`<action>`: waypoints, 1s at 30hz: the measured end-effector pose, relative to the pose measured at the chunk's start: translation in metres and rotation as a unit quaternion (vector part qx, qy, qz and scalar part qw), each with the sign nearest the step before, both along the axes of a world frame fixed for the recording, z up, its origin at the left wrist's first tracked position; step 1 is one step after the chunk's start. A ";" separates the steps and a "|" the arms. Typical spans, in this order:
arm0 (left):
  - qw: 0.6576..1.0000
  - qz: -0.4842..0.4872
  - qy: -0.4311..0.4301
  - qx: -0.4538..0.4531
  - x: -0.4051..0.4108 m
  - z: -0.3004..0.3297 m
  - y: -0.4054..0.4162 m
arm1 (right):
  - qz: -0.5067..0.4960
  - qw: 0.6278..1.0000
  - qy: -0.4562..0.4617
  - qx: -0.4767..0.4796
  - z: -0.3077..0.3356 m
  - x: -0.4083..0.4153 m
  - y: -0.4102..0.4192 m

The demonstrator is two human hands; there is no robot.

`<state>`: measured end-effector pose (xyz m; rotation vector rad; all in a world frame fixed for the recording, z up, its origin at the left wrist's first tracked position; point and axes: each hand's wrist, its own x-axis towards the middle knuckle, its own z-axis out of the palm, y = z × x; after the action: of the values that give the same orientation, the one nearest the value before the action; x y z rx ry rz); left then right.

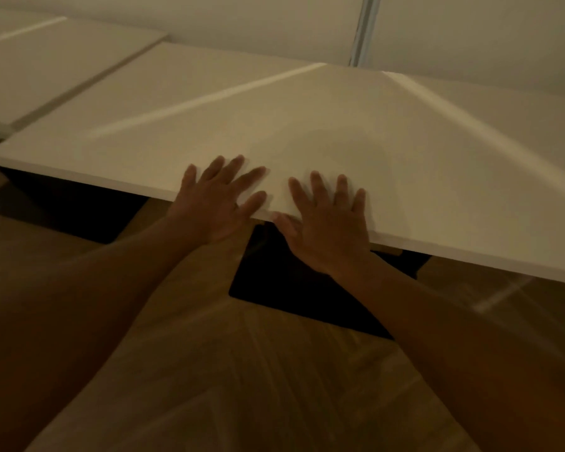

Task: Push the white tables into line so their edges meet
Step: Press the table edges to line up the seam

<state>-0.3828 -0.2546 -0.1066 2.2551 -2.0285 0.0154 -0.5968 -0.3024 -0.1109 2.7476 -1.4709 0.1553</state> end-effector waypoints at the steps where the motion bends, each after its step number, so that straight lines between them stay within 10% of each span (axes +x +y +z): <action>1: 1.000 0.008 -0.004 0.007 0.016 0.000 0.003 | 0.018 1.000 0.006 0.001 0.000 0.015 0.003; 17: 0.999 0.000 -0.027 0.035 0.221 0.008 0.010 | 0.095 0.995 0.026 0.011 0.000 0.248 -0.006; 30: 0.999 -0.030 -0.033 -0.004 0.252 0.003 -0.015 | 0.077 0.997 0.024 0.016 0.007 0.280 -0.018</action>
<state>-0.1305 -0.2694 -0.1036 2.2150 -2.1245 0.0948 -0.3165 -0.3203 -0.1044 2.8679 -1.2605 0.0700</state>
